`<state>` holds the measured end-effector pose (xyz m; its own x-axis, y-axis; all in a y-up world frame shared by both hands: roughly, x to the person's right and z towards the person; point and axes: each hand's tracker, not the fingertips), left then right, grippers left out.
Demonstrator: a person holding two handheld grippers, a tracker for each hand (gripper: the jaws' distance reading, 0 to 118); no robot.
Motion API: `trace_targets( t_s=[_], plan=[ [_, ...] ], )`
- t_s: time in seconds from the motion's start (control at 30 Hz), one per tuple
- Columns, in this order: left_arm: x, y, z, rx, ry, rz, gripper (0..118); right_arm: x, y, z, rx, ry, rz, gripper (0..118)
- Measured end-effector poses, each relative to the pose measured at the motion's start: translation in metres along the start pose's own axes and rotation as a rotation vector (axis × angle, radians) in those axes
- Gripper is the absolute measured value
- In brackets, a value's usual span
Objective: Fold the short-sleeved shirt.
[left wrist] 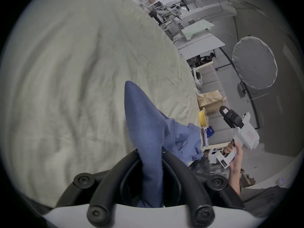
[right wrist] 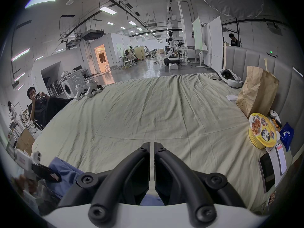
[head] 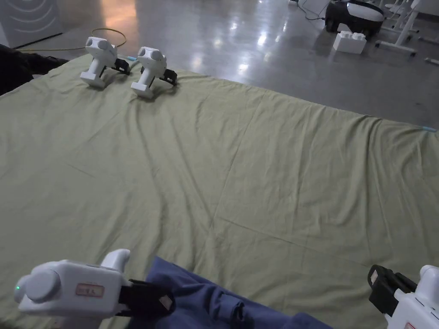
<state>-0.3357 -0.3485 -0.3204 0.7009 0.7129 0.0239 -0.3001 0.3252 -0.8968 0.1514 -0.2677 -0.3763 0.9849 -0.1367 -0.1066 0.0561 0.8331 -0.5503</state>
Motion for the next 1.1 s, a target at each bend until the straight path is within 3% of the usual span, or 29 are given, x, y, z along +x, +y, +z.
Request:
trace_targets(
  t_s=[0.33,0.47,0.67,0.8,1.1],
  plan=[
    [0.035,0.033,0.079,0.058,0.413,-0.127,12,0.003,0.005,0.001,0.028,0.024,0.0,6],
    [0.06,0.032,0.079,0.065,0.392,-0.102,12,0.007,0.01,0.003,0.056,0.02,0.002,6],
    [0.133,0.017,0.05,0.016,0.367,-0.194,12,0.017,0.017,0.01,0.086,0.005,0.004,6],
    [0.164,0.007,0.016,-0.033,0.381,-0.283,12,0.024,0.017,0.014,0.094,-0.006,-0.008,6],
    [0.207,-0.021,-0.095,-0.146,0.335,-0.312,12,0.039,0.008,0.02,0.084,-0.029,-0.039,6]
  ],
)
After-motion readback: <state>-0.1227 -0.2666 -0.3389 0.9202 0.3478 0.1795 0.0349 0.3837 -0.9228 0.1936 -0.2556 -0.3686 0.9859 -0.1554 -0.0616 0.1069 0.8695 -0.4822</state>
